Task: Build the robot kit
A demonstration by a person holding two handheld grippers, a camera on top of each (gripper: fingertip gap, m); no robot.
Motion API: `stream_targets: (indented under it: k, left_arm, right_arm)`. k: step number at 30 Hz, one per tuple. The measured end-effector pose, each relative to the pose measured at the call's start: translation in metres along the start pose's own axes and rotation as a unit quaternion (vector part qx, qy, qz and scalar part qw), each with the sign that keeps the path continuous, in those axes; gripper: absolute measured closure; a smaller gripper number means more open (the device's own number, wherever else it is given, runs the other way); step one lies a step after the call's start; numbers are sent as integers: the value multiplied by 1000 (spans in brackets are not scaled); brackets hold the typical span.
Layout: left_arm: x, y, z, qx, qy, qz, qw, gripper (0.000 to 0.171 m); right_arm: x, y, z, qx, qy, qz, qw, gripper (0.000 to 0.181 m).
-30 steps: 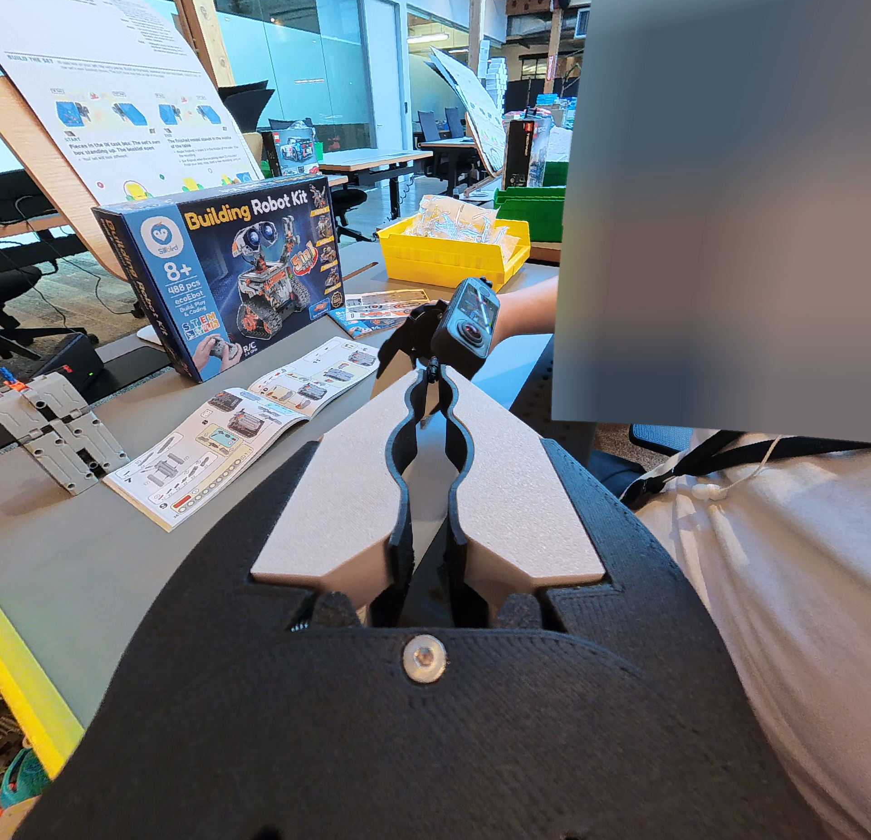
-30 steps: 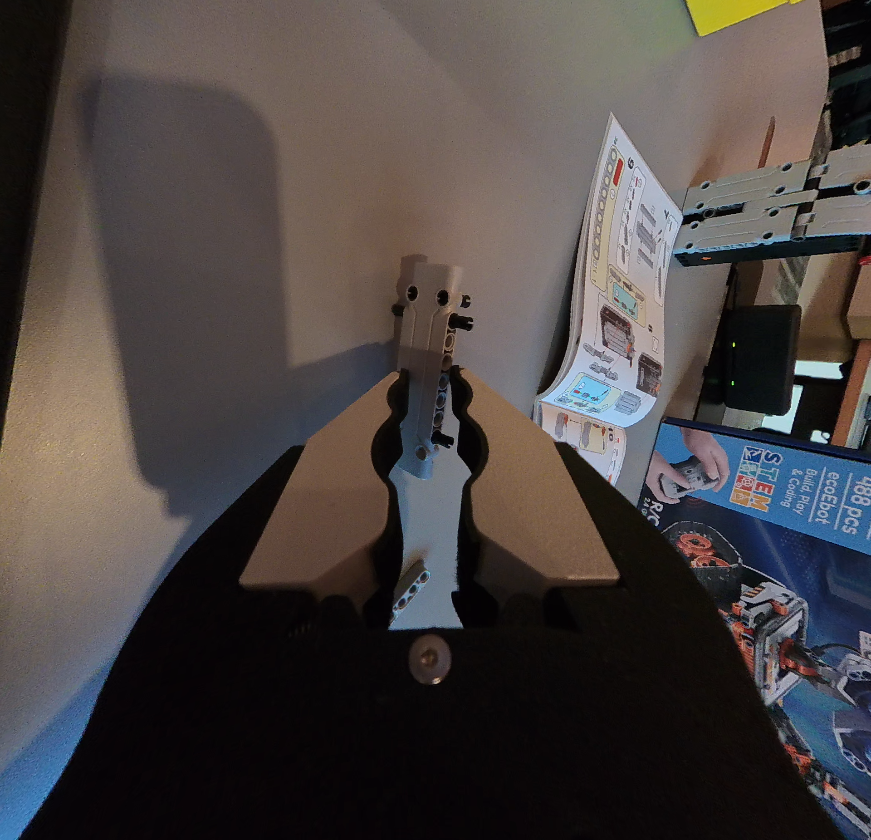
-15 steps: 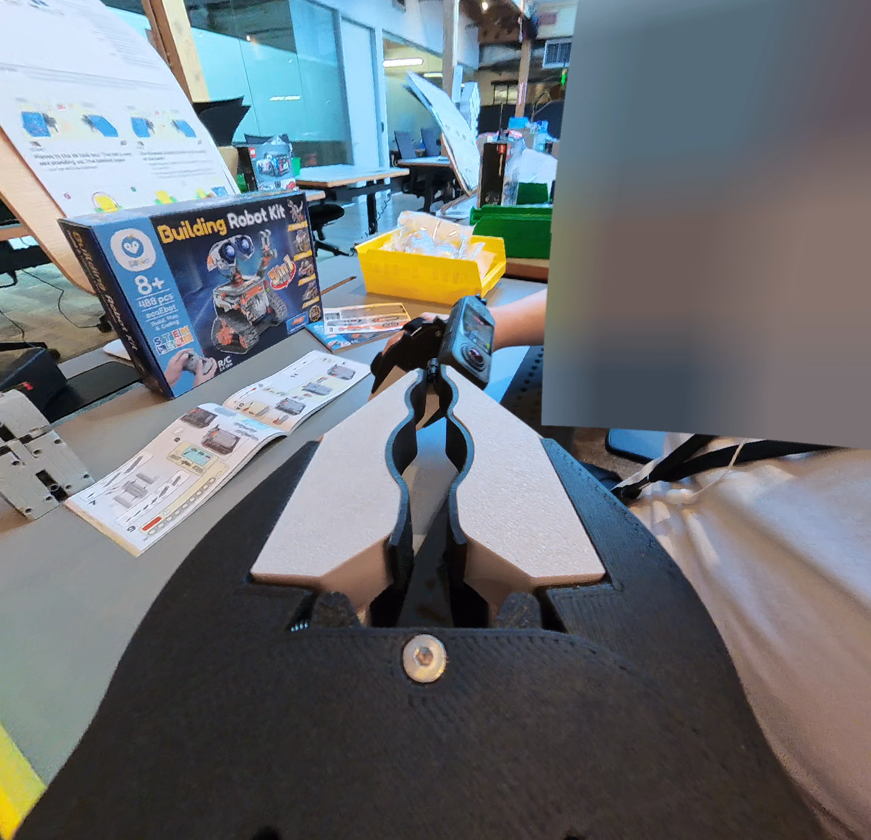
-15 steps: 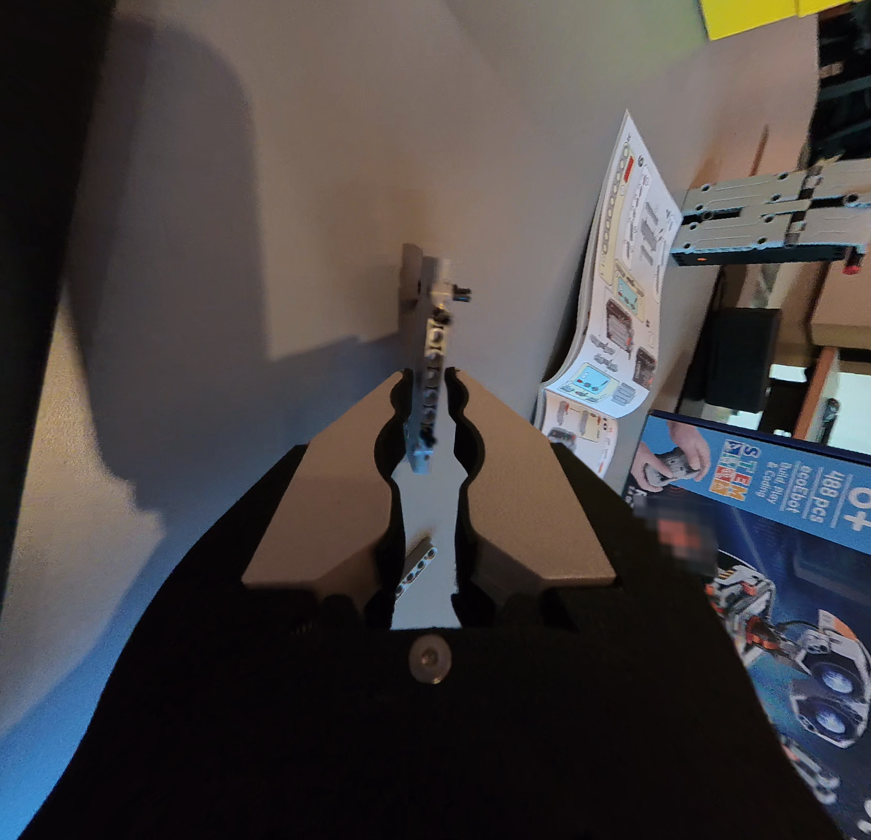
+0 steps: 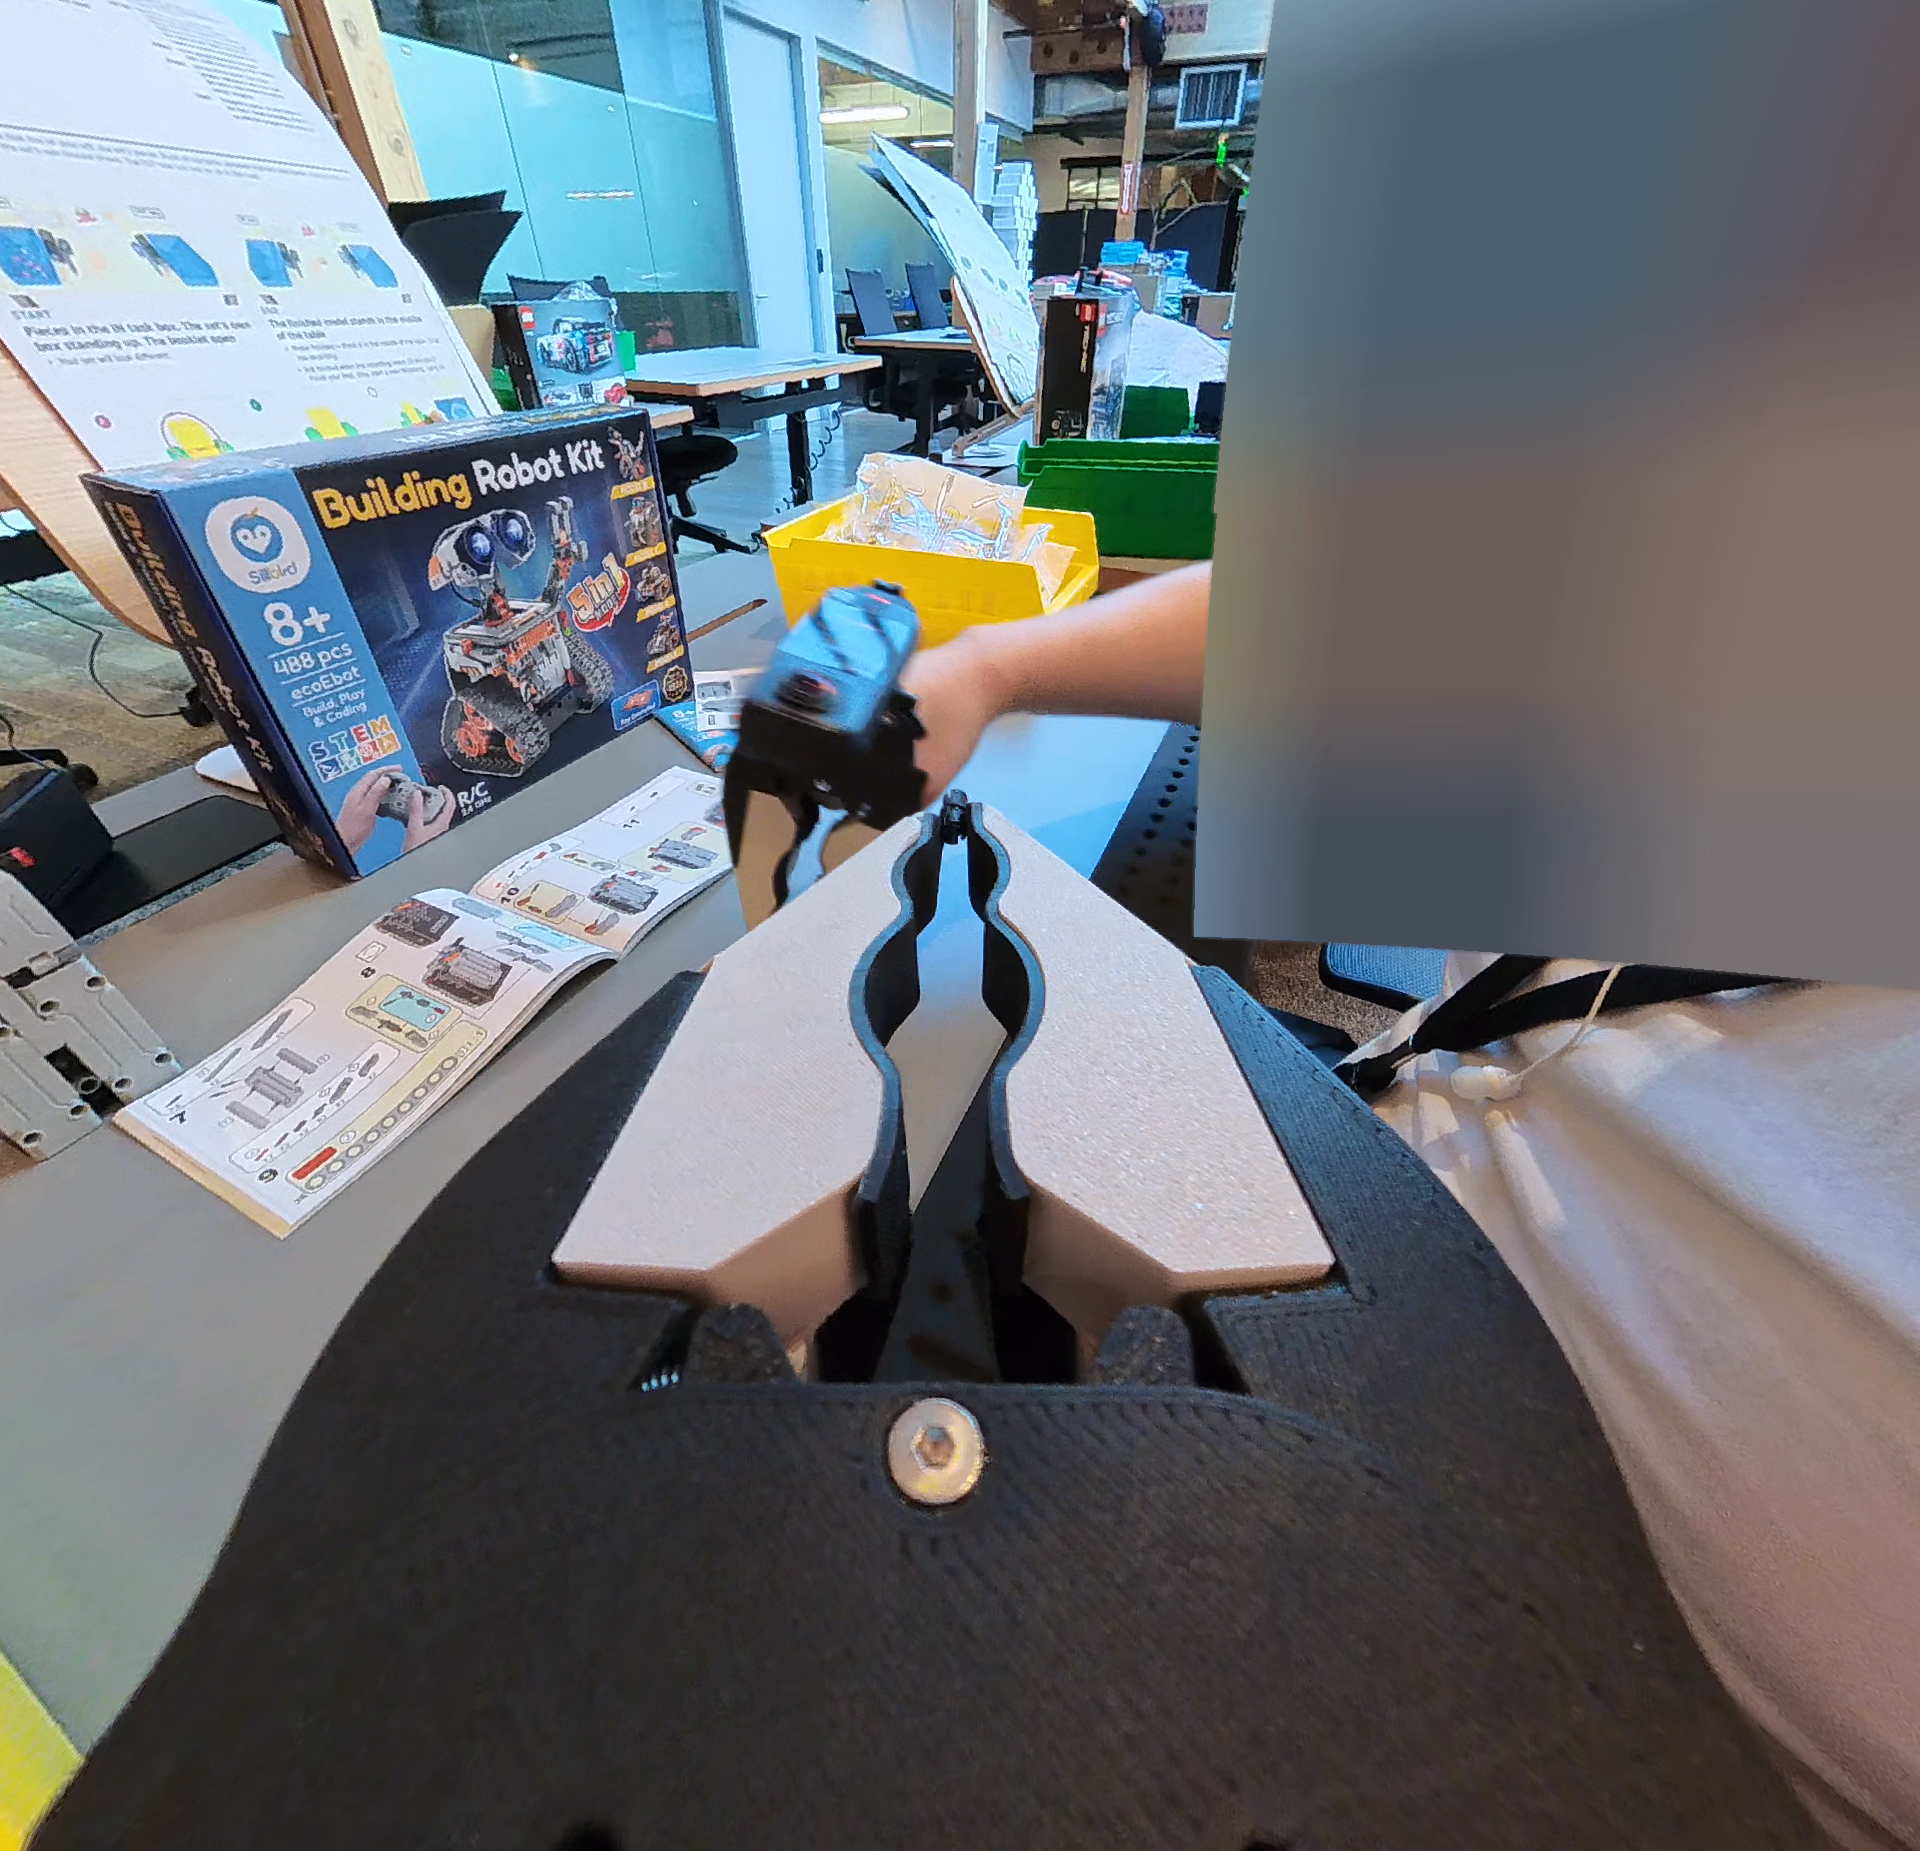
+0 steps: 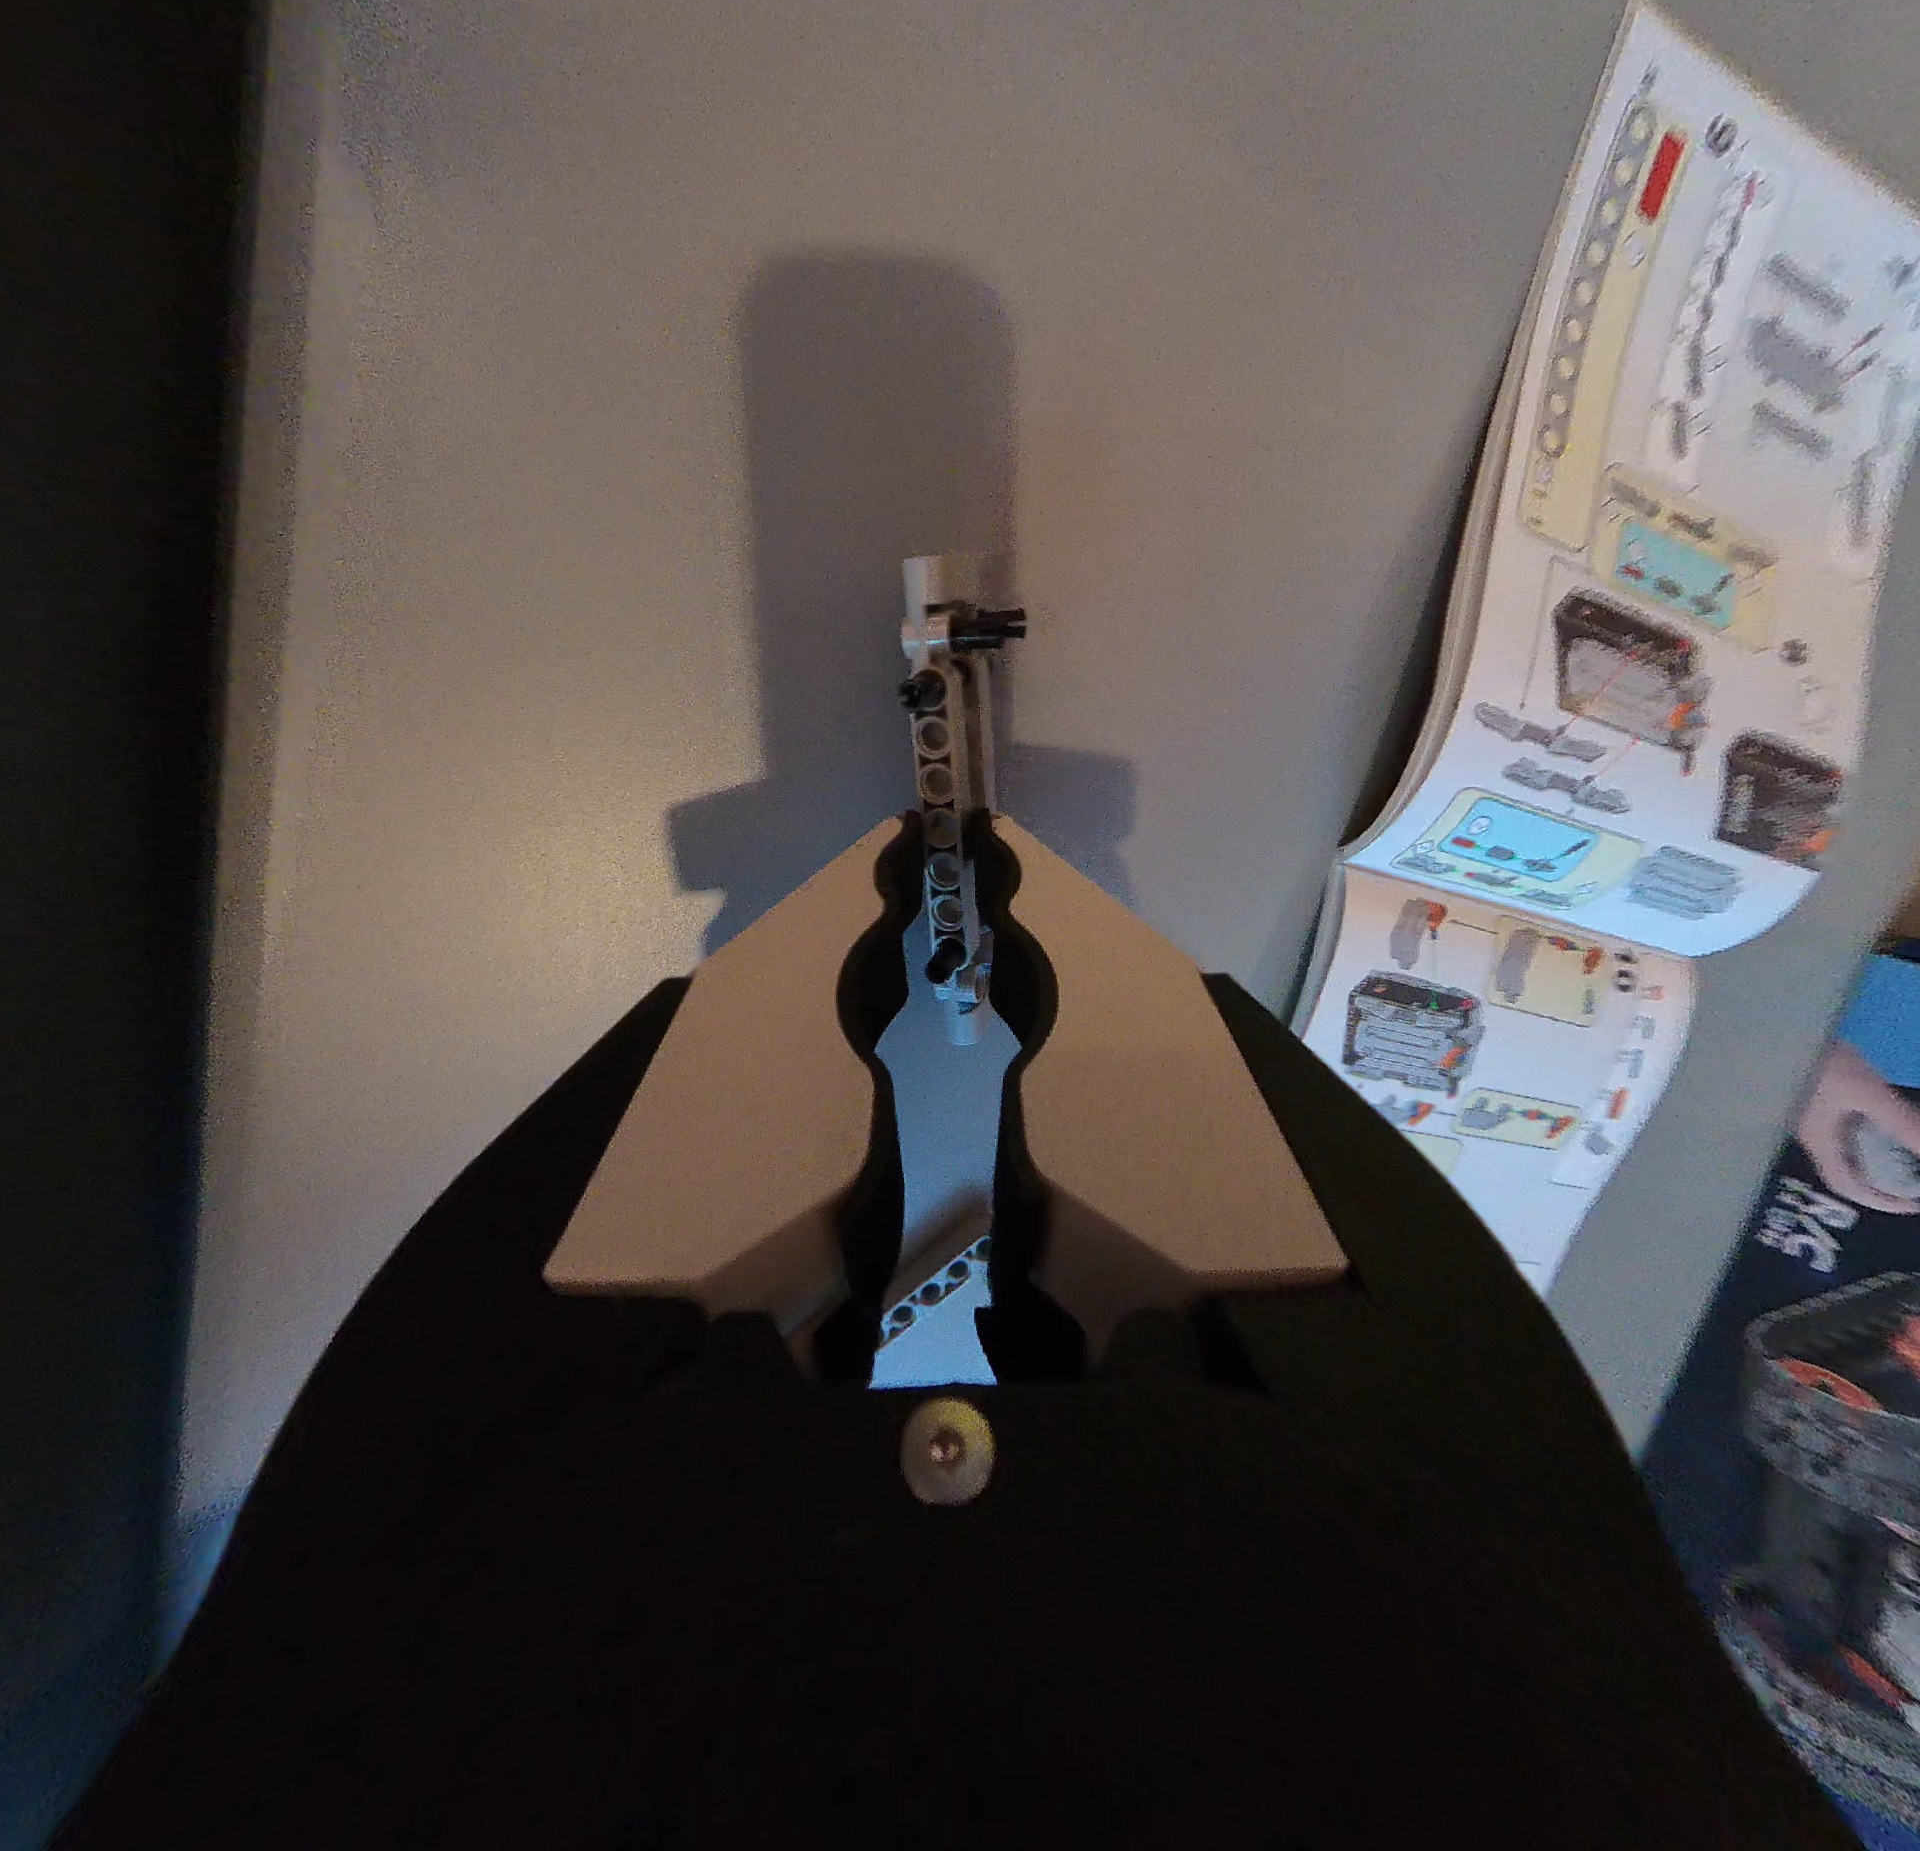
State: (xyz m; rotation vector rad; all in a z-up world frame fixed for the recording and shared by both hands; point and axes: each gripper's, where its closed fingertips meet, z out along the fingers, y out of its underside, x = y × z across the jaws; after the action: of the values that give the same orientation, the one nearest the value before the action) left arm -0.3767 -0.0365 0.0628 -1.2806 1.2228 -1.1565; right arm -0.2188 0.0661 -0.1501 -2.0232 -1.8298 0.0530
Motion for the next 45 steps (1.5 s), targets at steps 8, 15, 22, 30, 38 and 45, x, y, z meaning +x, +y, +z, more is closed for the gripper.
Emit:
stream_targets:
  k: [8, 15, 22, 30, 38, 45]
  left_arm:
    - [-2, 2, -2, -2, -3, -4, 1000, 169]
    - [-2, 3, -2, -3, -3, -6, 1000, 169]
    - [-3, 5, -1, -4, -3, -8, 1000, 169]
    - [-4, 8, 1, -5, -3, -8, 1000, 169]
    - [-3, 9, 4, -8, -2, -9, 1000, 169]
    - [-3, 11, 5, -10, -1, -10, 1000, 169]
  right_arm:
    - [11, 1, 2, -19, -94, 61, 994, 173]
    - [22, 2, 5, -24, -110, 88, 990, 173]
    - [29, 6, 10, -25, -140, 120, 983, 171]
    - [24, 4, 19, -49, -137, 97, 985, 171]
    - [27, 10, 14, -67, -134, 98, 984, 169]
    - [27, 9, 10, -62, -136, 101, 984, 171]
